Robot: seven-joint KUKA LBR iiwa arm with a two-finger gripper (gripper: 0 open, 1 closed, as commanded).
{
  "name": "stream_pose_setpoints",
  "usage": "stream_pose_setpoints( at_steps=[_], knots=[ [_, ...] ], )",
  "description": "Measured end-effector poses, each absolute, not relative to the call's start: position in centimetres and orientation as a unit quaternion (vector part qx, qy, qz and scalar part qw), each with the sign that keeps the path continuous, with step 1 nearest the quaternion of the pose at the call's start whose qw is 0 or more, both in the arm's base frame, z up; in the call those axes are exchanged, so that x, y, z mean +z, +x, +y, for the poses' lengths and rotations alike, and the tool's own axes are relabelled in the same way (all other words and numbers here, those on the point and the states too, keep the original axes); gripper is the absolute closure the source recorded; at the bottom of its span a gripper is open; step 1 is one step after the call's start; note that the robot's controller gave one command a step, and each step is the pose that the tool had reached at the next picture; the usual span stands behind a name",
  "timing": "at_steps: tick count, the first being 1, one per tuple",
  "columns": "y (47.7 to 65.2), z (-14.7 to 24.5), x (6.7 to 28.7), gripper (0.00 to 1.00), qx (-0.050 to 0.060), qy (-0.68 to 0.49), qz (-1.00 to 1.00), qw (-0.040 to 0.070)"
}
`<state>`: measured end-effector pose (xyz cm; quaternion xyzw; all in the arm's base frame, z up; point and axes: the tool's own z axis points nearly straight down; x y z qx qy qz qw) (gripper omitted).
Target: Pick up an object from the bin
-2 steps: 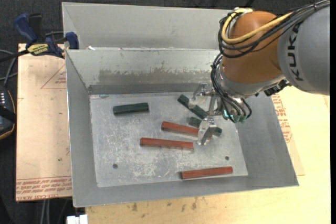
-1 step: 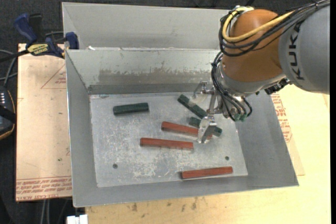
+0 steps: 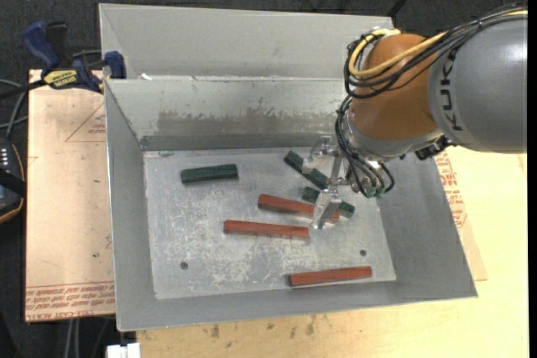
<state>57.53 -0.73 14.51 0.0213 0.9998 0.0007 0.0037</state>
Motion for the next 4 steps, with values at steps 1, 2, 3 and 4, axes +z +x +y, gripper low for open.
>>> stream_pose_setpoints(
  at_steps=[1, 2, 3, 4],
  knots=[
    [58.5, -1.3, 8.1, 0.0, 0.001, 0.069, 0.998, -0.006],
    [58.6, -1.2, 8.1, 0.0, 0.001, 0.069, 0.998, 0.0],
    [61.6, -4.1, 7.7, 0.0, 0.003, 0.093, 0.996, 0.008],
    [62.0, -5.3, 7.9, 1.0, 0.0, 0.079, 0.997, 0.014]
  ],
)
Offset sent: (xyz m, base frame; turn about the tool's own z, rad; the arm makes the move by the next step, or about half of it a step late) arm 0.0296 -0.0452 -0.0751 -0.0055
